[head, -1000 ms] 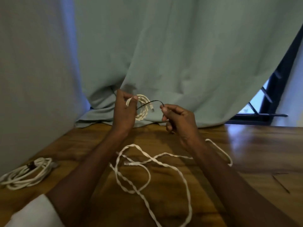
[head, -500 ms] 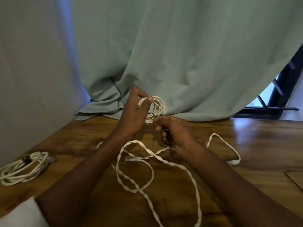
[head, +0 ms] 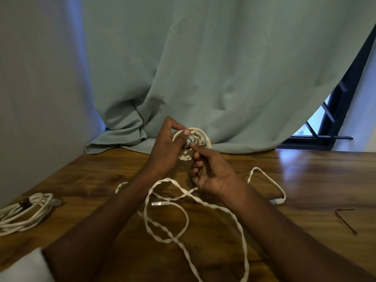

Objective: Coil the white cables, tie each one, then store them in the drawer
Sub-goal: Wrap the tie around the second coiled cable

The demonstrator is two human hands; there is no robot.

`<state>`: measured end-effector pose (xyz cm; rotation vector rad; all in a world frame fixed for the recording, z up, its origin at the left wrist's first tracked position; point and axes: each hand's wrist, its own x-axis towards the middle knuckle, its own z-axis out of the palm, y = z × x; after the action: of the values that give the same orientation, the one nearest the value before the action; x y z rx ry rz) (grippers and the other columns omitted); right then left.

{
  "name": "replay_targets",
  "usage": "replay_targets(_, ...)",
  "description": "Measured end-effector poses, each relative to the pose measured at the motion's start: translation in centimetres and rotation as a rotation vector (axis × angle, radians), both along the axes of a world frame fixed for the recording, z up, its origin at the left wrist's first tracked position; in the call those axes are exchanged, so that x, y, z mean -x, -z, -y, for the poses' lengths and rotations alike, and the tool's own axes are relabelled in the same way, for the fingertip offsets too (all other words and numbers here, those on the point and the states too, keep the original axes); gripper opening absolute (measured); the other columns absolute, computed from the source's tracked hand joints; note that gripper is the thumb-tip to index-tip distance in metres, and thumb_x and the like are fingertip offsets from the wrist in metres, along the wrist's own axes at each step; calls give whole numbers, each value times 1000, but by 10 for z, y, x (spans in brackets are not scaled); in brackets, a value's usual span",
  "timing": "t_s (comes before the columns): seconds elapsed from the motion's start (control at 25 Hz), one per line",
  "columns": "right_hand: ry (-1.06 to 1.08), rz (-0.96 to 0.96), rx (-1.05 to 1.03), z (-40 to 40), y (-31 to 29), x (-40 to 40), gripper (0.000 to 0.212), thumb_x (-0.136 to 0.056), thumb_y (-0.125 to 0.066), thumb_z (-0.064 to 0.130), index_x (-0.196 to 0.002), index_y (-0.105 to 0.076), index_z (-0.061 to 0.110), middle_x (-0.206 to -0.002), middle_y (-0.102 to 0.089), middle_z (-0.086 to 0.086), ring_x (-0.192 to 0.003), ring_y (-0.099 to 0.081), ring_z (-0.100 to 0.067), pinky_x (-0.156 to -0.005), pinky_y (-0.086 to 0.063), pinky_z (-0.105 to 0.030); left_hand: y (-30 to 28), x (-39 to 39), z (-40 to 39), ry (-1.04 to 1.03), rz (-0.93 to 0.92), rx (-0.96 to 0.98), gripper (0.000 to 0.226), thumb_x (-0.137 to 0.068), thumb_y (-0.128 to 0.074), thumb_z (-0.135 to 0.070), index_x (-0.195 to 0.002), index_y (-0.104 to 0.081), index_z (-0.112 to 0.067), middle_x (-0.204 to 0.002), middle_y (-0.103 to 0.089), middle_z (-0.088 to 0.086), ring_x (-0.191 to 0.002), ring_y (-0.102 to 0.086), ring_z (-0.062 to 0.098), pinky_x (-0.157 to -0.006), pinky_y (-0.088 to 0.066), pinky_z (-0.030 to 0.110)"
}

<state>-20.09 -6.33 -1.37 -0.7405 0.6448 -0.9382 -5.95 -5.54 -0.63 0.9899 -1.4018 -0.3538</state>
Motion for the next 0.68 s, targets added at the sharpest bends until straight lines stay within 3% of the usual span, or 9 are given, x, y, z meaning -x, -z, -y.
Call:
replay_targets(0.12, -31, -98, 70, 0, -1, 0, 12, -88, -79, 17, -81, -69, 18, -61, -57, 5, -46, -41, -5, -48, -35, -21, 4, -4, 2, -110, 15, 14, 15, -106, -60, -23, -110, -53, -10, -82, -63, -1, -65, -58, -2, -63, -44, 17)
replay_targets(0.28, 147, -259, 224, -1, -4, -2, 5, -87, -79, 16, -84, -75, 16, -59, -60, 4, -45, -43, -6, -48, -37, -22, 1, -6, -3, -133, 55, 30, 15, -106, -59, -21, -110, -52, -9, -86, -62, -4, -67, -58, -5, -64, -45, 16)
replay_targets(0.48, 112, 41, -133, 0, -10, 1, 15, -95, -68, 11, -80, -66, 12, -52, -55, 6, -38, -41, -2, -51, -32, -17, 3, 7, -9, 65, 151, -61, 13, -104, -63, -22, -109, -53, -16, -93, -69, -4, -82, -68, 5, -74, -53, 23)
replay_targets(0.64, 140, 241, -197, -1, -11, 1, 18, -94, -62, 7, -77, -63, 11, -50, -52, 5, -42, -37, -5, -53, -31, -20, -4, 20, -16, 153, 81, -59, 13, -105, -62, -20, -104, -52, -12, -78, -71, -5, -72, -66, 3, -70, -51, 21)
replay_targets(0.68, 133, 294, -192, -2, -11, 1, 18, -94, -61, 6, -77, -62, 11, -51, -50, 5, -42, -36, -5, -53, -30, -20, -6, 22, -16, 156, 43, -52, 18, -107, -59, -25, -100, -52, -11, -76, -70, 5, -70, -64, 7, -71, -50, 25)
